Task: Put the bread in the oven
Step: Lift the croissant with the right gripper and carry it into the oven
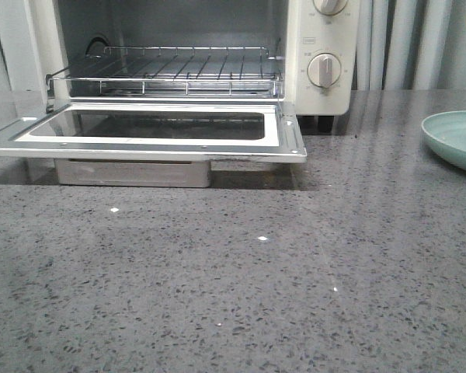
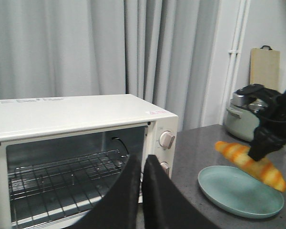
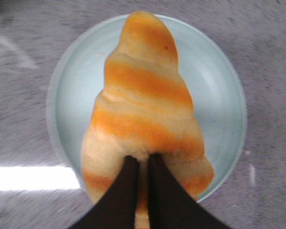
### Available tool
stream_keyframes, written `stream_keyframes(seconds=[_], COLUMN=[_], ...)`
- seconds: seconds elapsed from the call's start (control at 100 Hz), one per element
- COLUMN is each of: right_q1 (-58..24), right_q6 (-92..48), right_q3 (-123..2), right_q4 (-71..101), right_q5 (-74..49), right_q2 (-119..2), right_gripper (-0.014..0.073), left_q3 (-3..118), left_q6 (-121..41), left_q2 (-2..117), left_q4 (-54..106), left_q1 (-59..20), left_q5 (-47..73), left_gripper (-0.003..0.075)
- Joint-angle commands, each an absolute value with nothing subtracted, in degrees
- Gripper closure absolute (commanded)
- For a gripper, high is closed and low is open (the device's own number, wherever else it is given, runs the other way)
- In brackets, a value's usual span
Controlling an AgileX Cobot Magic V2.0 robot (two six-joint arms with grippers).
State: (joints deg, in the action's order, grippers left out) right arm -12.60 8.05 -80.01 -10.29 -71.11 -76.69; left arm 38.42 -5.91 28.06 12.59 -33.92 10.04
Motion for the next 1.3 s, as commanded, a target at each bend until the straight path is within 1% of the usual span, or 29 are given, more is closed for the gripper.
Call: stream_keyframes(seconds=[0.0, 0.16, 0.32, 0.41, 0.55, 0.64, 0.85, 1.06, 1.29], right_q1=[-14.82, -21.89, -32.47, -38.64, -44.78, -46.40, -46.65, -46.65, -46.65], right_q6=[5.08, 4.12, 2.83, 2.72, 0.00, -1.01, -1.92, -1.92, -1.92], right_q3=[-81.98, -81.98, -81.98, -81.98, -82.03, -82.11, -84.02, -92.27, -102.74], right_q4=[-6.50, -5.89, -5.45, -5.45, -5.55, -6.51, -9.96, -17.92, -25.23], right_q5=[-75.24, -75.24, -74.79, -72.23, -67.08, -65.11, -61.22, -58.47, -58.48], right_q2=[-72.20, -69.46, -69.57, -69.95, -71.15, -72.67, -77.50, -84.66, -94.24], right_gripper=[0.0667, 0.0667, 0.0667, 0.0667, 0.0667, 0.0667, 0.0667, 0.0667, 0.0667], left_q3=[40.50, 40.50, 40.50, 40.50, 40.50, 40.50, 40.50, 40.50, 40.50], left_q6=[-6.03, -5.91, -5.91, -5.91, -5.91, -5.91, -5.91, -5.91, -5.91], left_q2=[28.29, 28.29, 28.29, 28.29, 28.29, 28.29, 28.29, 28.29, 28.29], left_q4=[12.64, 12.78, 12.78, 12.78, 12.78, 12.78, 12.78, 12.78, 12.78], left_q1=[-32.59, -31.38, -31.39, -31.39, -31.39, -31.39, -31.39, -31.39, -31.39], left_q5=[7.46, 9.02, 10.56, 11.43, 11.57, 11.87, 13.54, 14.23, 14.23], left_gripper=[0.0742, 0.0742, 0.0742, 0.0742, 0.0742, 0.0742, 0.0742, 0.0742, 0.0742])
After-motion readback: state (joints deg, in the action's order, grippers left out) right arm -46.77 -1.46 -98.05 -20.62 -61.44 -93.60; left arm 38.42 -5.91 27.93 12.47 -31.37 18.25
